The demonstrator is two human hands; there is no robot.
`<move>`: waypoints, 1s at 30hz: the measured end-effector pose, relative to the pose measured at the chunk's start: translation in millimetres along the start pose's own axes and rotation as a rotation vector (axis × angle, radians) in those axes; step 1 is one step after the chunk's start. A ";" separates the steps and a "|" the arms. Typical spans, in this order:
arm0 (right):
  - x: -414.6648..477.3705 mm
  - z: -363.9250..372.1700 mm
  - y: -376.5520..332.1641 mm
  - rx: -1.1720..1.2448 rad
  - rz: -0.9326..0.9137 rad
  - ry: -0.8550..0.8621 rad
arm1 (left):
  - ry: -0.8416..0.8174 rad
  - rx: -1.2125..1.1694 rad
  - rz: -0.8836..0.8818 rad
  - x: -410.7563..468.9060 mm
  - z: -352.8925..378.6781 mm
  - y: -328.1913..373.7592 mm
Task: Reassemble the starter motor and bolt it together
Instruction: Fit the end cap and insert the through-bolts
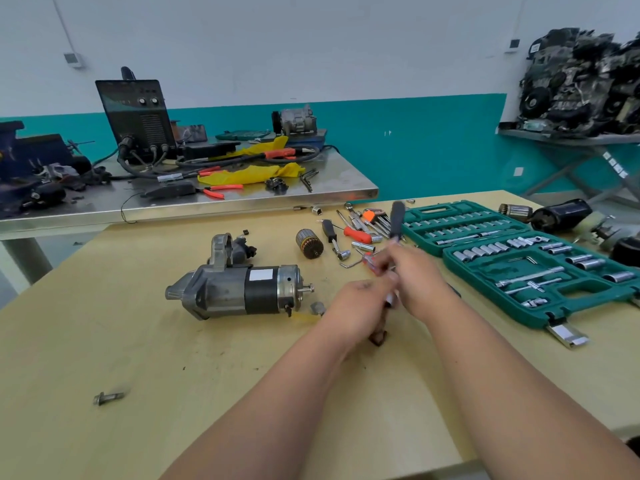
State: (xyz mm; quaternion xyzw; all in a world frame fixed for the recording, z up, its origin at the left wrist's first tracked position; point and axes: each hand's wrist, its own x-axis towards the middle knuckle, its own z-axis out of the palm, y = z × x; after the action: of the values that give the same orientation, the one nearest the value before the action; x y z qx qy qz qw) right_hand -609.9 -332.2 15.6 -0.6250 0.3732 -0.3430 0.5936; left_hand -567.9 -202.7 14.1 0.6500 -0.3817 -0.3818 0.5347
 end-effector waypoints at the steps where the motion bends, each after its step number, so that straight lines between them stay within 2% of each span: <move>1: 9.3 -13.2 -6.4 0.081 0.014 0.138 | -0.088 0.147 0.044 -6.7 7.7 -4.2; 2: 16.9 -28.2 -12.0 0.187 0.042 0.238 | -0.164 0.294 0.081 -13.6 16.6 -7.9; 3: 22.6 -41.6 -14.3 0.221 0.056 0.281 | -0.171 0.424 0.121 -15.2 22.7 -11.9; 4: 24.5 -49.4 -12.5 0.175 0.049 0.264 | -0.101 0.518 0.138 -10.8 24.3 -12.4; 6: 17.9 -42.9 -1.1 -0.028 -0.028 0.132 | 0.153 0.635 0.153 11.3 16.3 -8.4; 8: 6.5 -22.7 5.6 -0.096 -0.094 0.048 | 0.258 0.677 0.135 30.5 4.8 1.5; 11: -5.4 -7.3 0.2 -0.048 -0.239 -0.007 | 0.276 0.624 0.108 38.5 -0.7 3.3; 13: -6.8 -11.5 -2.7 0.062 -0.289 -0.085 | 0.274 0.575 0.159 32.1 -2.1 -4.2; 16: -11.0 -11.1 -4.0 0.343 -0.194 -0.221 | 0.219 0.529 0.260 24.1 -8.9 -15.3; 18: -15.1 -6.5 -7.7 0.452 -0.143 -0.229 | 0.182 0.490 0.295 18.4 -12.4 -19.8; 23: -27.3 1.5 -12.7 0.592 -0.239 -0.295 | 0.124 0.404 0.378 7.6 -10.2 -20.9; 30: -26.8 -1.8 -20.4 0.828 -0.138 -0.163 | 0.131 0.379 0.451 7.6 -7.8 -24.2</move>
State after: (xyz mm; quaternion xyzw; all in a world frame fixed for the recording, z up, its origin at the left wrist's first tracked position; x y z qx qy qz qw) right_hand -623.2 -309.4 36.5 -0.3827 0.1132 -0.4522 0.7976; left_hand -555.6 -203.2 -9.3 0.6604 -0.5456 -0.1324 0.4986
